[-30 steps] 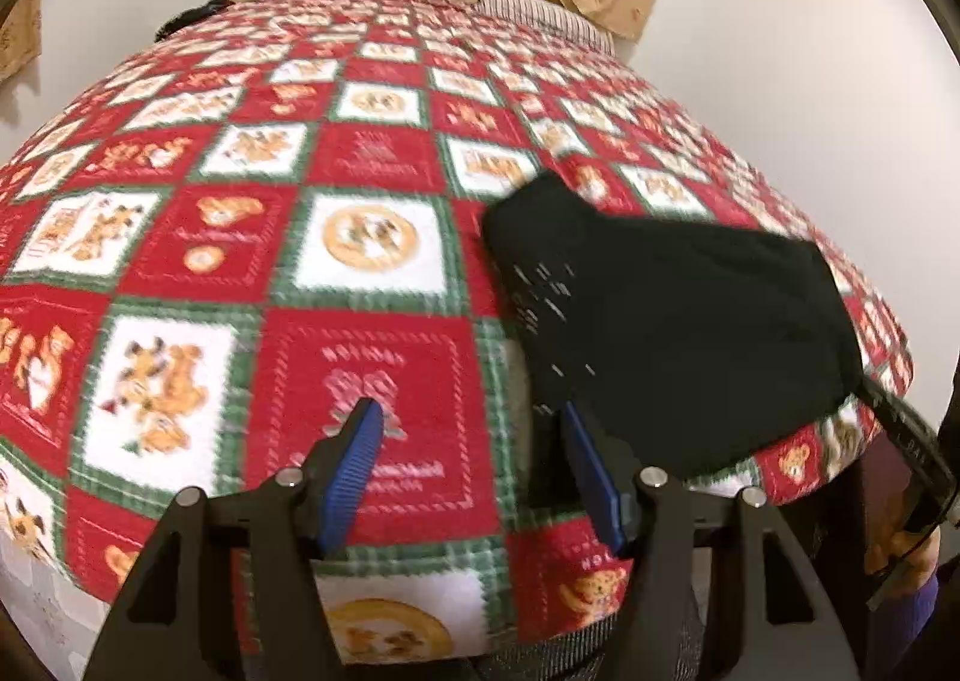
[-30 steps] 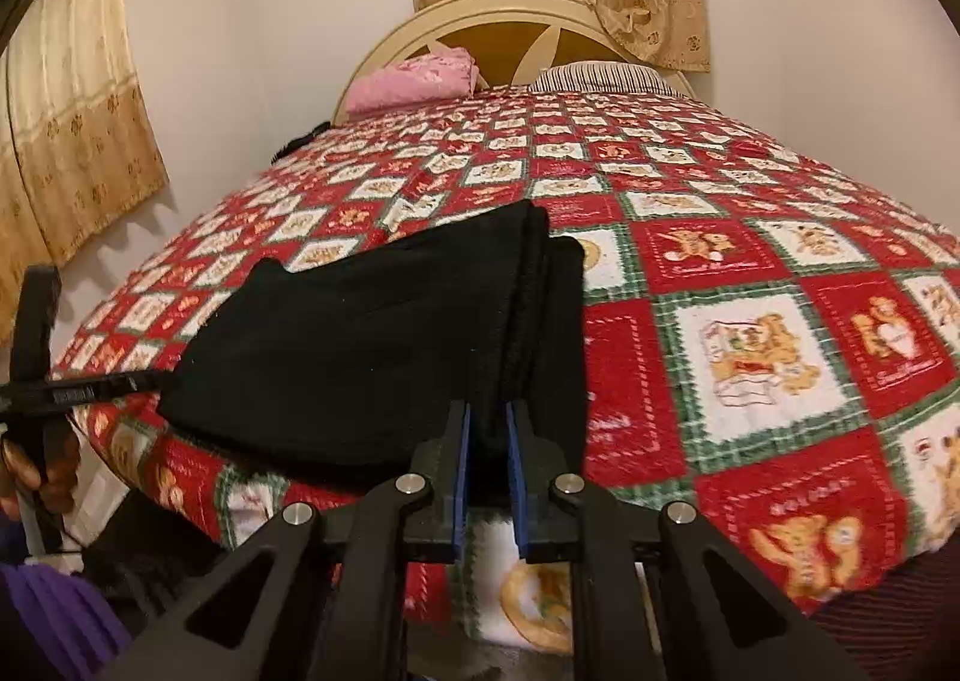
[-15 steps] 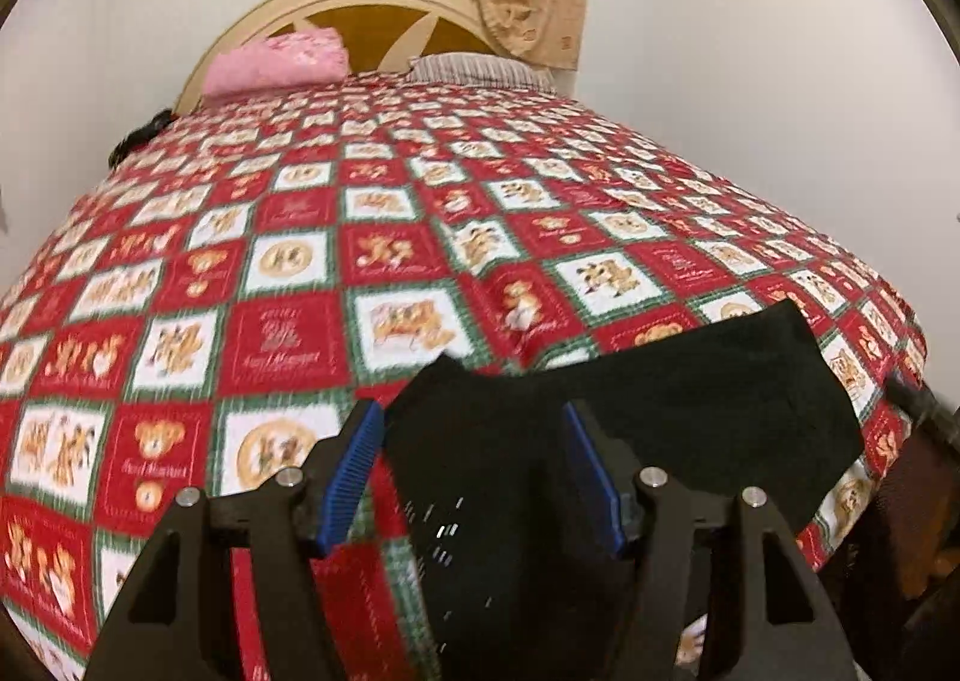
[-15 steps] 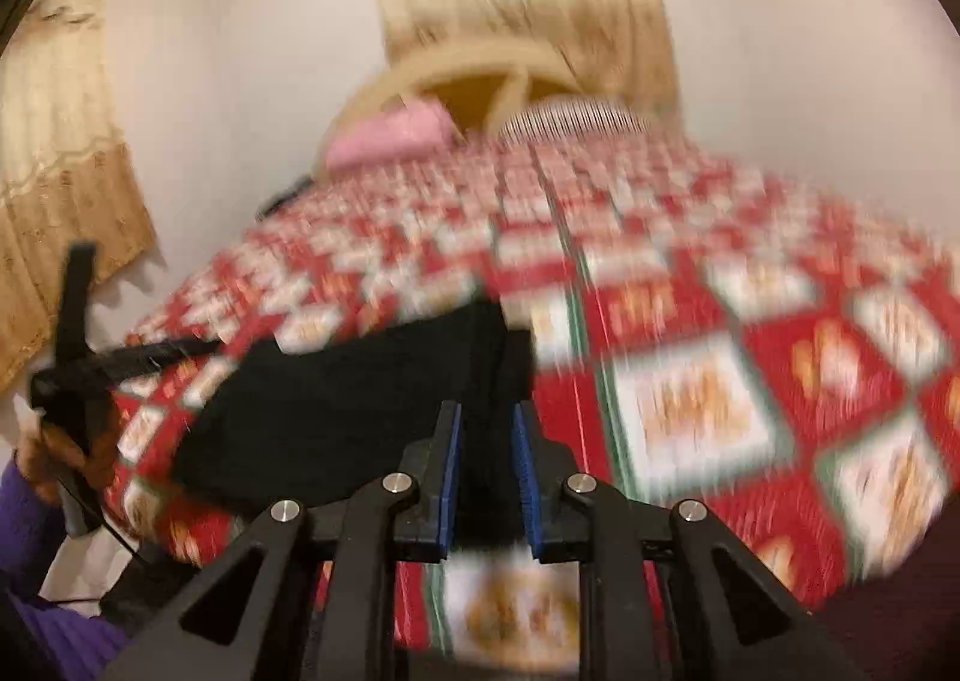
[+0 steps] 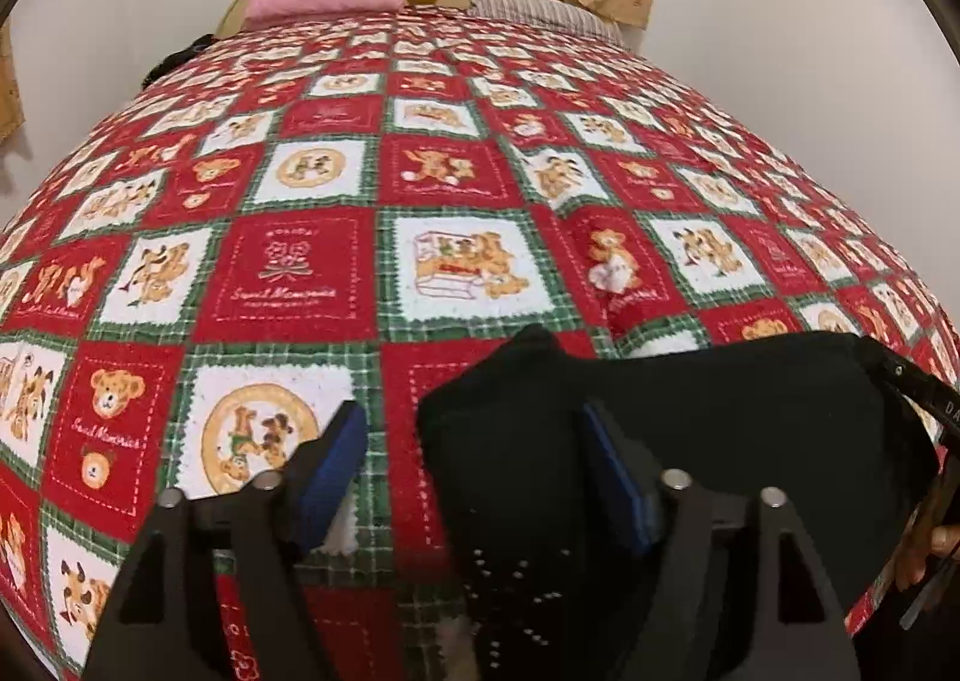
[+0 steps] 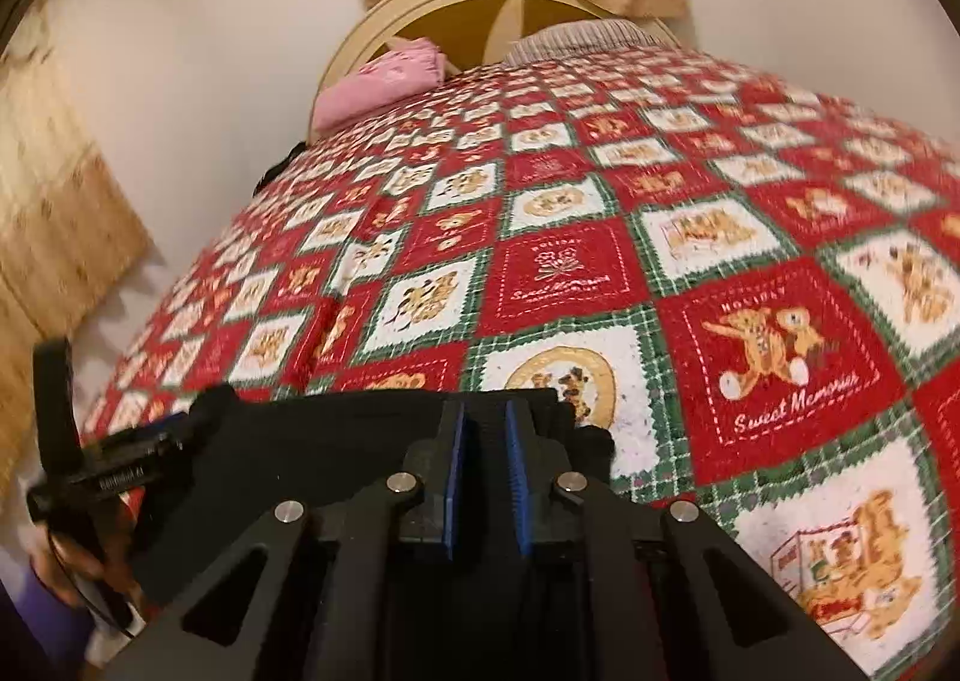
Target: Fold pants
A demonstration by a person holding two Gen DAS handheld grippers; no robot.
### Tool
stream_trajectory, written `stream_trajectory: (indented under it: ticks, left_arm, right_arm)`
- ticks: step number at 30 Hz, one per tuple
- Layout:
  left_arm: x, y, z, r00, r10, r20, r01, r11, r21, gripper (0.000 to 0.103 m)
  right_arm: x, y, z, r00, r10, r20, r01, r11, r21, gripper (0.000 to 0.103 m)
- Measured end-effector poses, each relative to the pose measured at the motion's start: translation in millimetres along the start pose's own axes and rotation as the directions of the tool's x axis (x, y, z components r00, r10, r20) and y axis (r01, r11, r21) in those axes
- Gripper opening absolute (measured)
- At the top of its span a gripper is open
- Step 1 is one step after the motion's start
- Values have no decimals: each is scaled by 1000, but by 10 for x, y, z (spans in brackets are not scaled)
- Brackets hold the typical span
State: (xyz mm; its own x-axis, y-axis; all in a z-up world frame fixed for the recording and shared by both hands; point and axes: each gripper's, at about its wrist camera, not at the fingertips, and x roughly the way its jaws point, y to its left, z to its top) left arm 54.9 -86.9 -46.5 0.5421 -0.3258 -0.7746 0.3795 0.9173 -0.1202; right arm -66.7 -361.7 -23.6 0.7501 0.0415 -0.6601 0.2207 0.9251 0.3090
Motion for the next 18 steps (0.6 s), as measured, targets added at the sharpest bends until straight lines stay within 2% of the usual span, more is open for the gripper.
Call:
stream_trajectory:
  ticks: [3,5,7,9,11,12,15,18]
  left_arm:
    - [-29,-11,8,1000,12,4,-12,1000,13,78]
    - [-67,-18,3,1000,20,10,-20,1000,15,78]
    - [-87,-30,1,1000,23,11,-23,1000,15,78]
    - [-117,-42,-6,1000,23,16,-23,1000,19,78]
    - [-150,-68,-18,999,29,21,-30,999,34,78]
    - [-179,-80,-37,999,37,27,-38,998,43,78]
    - [-251,-76,-123,998,53,42,-55,998,39,83]
    - [-310,-75,-218,997,57,56,-59,997,39,89]
  right_arm:
    - [-86,82,8,999,9,43,-8,1000,-20,14]
    - [-268,184,-15,996,30,80,-27,999,-36,19]
    - [-457,248,-62,993,29,114,-27,999,-22,36]
    - [-674,299,-157,985,0,173,1,1000,-8,82]
    - [-871,315,-274,969,-55,241,55,998,6,85]
    - [-932,297,-322,966,-65,249,63,998,15,85]
    - [-975,205,-458,970,-66,235,55,997,54,85]
    - [-820,149,-527,980,-98,173,88,994,62,85]
